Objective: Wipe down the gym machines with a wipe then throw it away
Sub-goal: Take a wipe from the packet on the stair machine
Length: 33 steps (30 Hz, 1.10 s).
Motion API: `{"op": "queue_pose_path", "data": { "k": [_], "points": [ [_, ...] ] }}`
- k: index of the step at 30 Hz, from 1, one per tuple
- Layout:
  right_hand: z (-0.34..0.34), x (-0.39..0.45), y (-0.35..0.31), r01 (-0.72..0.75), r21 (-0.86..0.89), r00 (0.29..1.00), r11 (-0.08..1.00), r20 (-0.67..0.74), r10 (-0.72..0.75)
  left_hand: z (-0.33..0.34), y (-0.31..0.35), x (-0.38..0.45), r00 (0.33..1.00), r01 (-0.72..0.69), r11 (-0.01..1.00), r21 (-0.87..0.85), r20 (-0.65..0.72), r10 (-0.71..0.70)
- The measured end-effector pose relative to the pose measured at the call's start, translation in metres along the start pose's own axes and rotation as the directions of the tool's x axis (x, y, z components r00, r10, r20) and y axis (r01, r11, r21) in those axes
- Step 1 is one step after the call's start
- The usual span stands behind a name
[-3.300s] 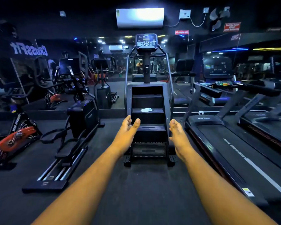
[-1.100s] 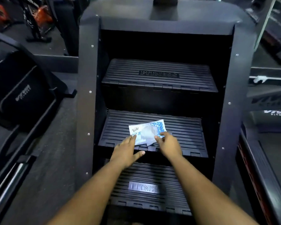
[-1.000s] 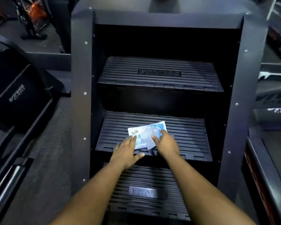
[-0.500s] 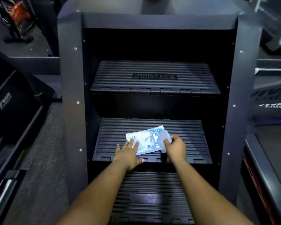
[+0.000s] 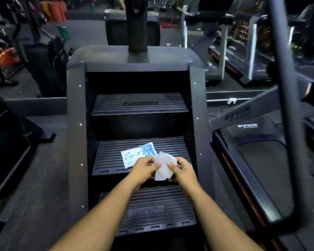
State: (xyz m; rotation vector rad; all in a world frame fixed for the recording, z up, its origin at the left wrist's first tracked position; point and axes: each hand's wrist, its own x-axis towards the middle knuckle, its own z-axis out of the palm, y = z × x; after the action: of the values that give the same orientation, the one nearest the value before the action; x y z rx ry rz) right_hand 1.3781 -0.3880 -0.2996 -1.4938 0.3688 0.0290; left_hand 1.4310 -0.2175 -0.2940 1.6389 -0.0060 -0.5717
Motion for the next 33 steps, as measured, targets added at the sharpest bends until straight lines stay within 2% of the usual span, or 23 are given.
{"op": "queue_pose_path", "data": {
  "k": [3,7,11,16,23,28,33],
  "points": [
    [-0.028,-0.055,-0.018,0.105,-0.106,0.994,0.989,-0.028,-0.109,0.024,0.014,-0.052,0.995,-0.093,0.995,0.026,-0.043,0.094],
    [-0.06,-0.122,-0.027,0.189,-0.212,0.978,0.959,-0.051,-0.204,0.051,0.026,-0.11,0.97,-0.237,0.965,0.113,-0.017,0.241],
    [-0.085,-0.184,-0.031,0.277,-0.361,0.938,0.89,-0.101,-0.333,0.085,0.041,-0.161,0.939,-0.341,0.928,0.152,0.093,0.33],
    [-0.093,-0.248,-0.053,0.406,-0.354,0.871,0.842,-0.127,-0.474,0.126,0.063,-0.206,0.873,-0.45,0.884,0.127,0.269,0.406],
    [-0.114,-0.326,-0.064,0.384,-0.414,0.765,0.826,-0.358,-0.535,0.155,0.078,-0.25,0.811,-0.461,0.885,0.07,0.438,0.388],
    [-0.113,-0.375,-0.058,0.386,-0.345,0.698,0.856,-0.498,-0.515,0.154,0.065,-0.276,0.732,-0.399,0.908,0.132,0.642,0.228],
    [-0.127,-0.422,-0.054,0.369,-0.324,0.658,0.871,-0.571,-0.491,0.17,0.061,-0.294,0.696,-0.395,0.913,0.106,0.683,0.221]
  ]
}}
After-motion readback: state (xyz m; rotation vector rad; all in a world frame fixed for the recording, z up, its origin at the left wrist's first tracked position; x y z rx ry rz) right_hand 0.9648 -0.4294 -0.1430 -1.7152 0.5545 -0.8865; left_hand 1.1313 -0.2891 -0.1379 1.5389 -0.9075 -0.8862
